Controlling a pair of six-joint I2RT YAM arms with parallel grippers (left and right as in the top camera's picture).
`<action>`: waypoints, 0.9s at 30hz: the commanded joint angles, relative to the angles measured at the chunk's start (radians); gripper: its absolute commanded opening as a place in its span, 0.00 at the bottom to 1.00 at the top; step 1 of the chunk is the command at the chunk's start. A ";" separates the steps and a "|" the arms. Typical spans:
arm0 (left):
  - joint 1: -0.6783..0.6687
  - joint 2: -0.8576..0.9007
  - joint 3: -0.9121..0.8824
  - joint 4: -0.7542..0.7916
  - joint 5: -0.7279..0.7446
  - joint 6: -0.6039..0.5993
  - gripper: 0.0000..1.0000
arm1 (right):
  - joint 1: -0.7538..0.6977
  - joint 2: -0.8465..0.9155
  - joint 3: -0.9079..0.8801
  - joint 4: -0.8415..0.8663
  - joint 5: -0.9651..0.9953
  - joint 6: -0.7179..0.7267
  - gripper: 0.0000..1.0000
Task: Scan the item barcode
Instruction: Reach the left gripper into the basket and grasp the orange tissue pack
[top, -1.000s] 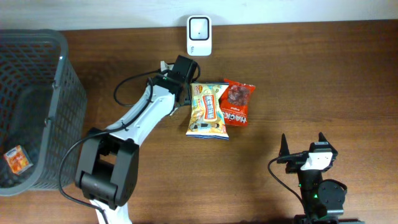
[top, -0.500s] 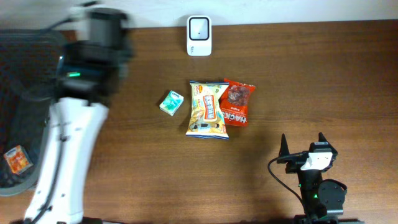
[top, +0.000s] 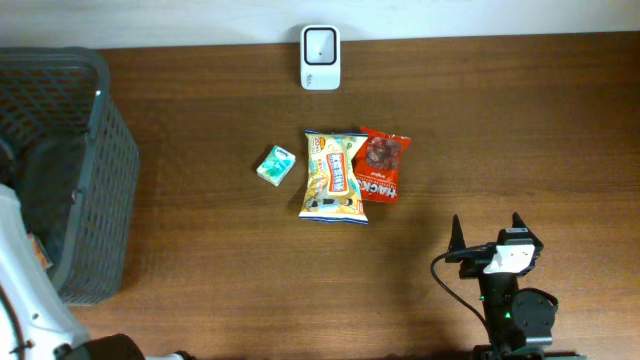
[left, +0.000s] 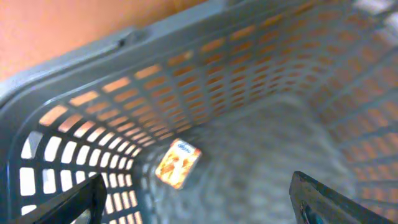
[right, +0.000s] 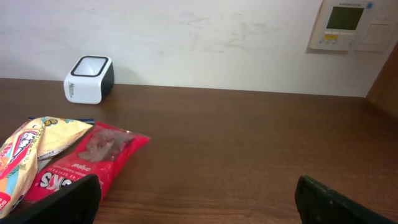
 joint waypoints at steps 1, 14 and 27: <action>0.045 0.065 -0.094 0.012 0.055 -0.013 0.84 | 0.008 -0.006 -0.009 -0.001 0.009 0.008 0.98; 0.063 0.304 -0.367 0.308 -0.064 0.081 0.81 | 0.008 -0.006 -0.009 -0.001 0.009 0.008 0.99; 0.166 0.454 -0.378 0.346 -0.010 0.232 0.69 | 0.008 -0.006 -0.009 -0.001 0.009 0.008 0.98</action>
